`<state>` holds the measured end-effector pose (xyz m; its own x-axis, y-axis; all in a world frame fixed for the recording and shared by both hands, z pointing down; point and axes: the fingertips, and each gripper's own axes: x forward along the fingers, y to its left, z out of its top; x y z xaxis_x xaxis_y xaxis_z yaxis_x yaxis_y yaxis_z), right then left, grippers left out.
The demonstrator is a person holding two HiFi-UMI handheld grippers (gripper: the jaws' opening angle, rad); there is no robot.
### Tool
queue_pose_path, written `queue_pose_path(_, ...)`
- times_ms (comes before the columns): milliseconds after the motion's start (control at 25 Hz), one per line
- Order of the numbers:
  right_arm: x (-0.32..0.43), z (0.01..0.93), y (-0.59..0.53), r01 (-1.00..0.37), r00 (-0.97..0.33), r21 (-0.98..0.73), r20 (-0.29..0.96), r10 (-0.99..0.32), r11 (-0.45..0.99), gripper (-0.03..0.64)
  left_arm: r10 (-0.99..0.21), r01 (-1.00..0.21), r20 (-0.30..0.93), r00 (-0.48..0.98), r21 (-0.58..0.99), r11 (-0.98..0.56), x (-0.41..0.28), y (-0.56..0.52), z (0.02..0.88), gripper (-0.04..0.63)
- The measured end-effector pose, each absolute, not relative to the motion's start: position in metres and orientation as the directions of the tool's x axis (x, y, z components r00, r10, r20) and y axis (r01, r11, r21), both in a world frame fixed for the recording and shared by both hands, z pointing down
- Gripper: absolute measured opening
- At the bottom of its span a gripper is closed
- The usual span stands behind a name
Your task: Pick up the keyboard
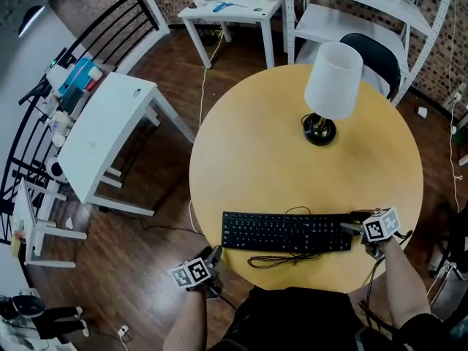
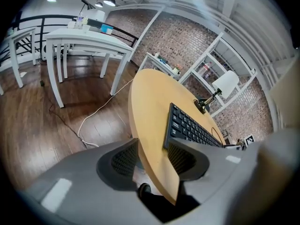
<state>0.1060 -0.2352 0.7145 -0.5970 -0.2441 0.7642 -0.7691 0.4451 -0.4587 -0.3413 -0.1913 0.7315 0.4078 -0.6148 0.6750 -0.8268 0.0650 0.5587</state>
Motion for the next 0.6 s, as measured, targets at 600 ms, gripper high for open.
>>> queue_pose_path(600,0.099,0.713,-0.245,-0.737,-0.626,-0.497,0.758,-0.184,0.458,0.270,-0.518,-0.862,0.708,0.480,0.490,-0.129,-0.310,-0.208,0.725,0.181)
